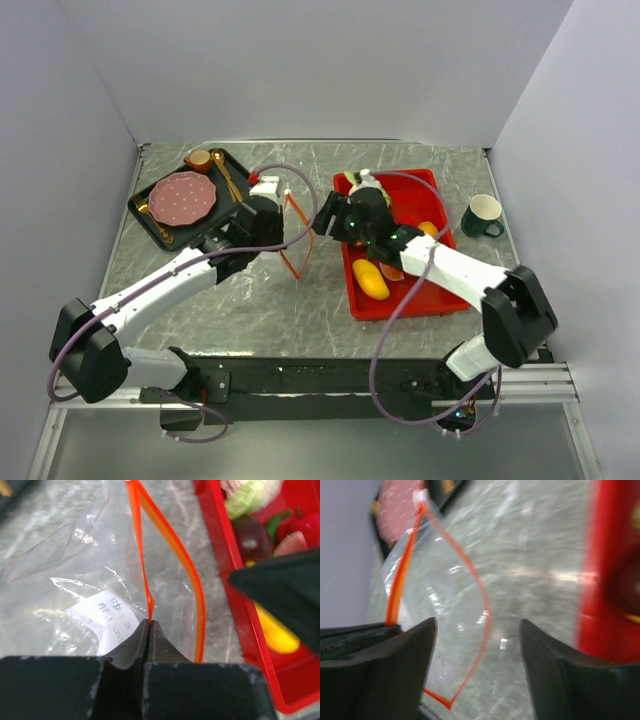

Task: Place the food in the zip-top bag and seal the zipper
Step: Open the zipper of the food storage bag, then pick up the fake vegetable from the bin.

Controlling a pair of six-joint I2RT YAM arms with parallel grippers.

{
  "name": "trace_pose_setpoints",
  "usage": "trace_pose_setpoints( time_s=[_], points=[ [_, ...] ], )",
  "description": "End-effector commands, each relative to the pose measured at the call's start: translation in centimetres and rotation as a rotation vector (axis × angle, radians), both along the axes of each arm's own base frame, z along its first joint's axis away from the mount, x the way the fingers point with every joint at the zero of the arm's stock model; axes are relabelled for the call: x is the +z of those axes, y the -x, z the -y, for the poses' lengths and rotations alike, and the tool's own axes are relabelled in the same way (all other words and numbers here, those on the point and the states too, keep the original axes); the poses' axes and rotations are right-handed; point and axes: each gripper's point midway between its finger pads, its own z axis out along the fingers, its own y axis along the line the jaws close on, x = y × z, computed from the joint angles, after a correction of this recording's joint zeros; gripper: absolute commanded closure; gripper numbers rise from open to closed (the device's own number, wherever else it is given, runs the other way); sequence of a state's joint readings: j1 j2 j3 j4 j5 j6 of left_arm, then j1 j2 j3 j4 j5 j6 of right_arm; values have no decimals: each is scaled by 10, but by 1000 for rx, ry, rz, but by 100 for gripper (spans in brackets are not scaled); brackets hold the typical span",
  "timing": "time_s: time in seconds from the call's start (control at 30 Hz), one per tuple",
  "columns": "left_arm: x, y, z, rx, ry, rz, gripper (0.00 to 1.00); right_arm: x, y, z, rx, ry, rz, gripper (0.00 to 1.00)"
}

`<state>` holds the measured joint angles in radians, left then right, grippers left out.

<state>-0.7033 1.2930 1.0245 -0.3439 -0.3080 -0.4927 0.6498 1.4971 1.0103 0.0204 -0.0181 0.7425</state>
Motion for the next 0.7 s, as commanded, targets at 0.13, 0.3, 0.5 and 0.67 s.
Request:
trace_pose_setpoints(
  time_s=[0.13,0.3,0.5,0.67],
  points=[
    [15,11,34,-224,96,58,99,-23,-6,107,-286,212,-112,13],
    [10,16,39,-254,119,37,99,-36,-3,152,-381,316,-172,0],
    [7,21,44,-287,134,30,99,-48,15,180,-397,452,-191,9],
    [1,22,39,-283,103,25,99,-68,30,193,-398,424,-228,28]
  ],
)
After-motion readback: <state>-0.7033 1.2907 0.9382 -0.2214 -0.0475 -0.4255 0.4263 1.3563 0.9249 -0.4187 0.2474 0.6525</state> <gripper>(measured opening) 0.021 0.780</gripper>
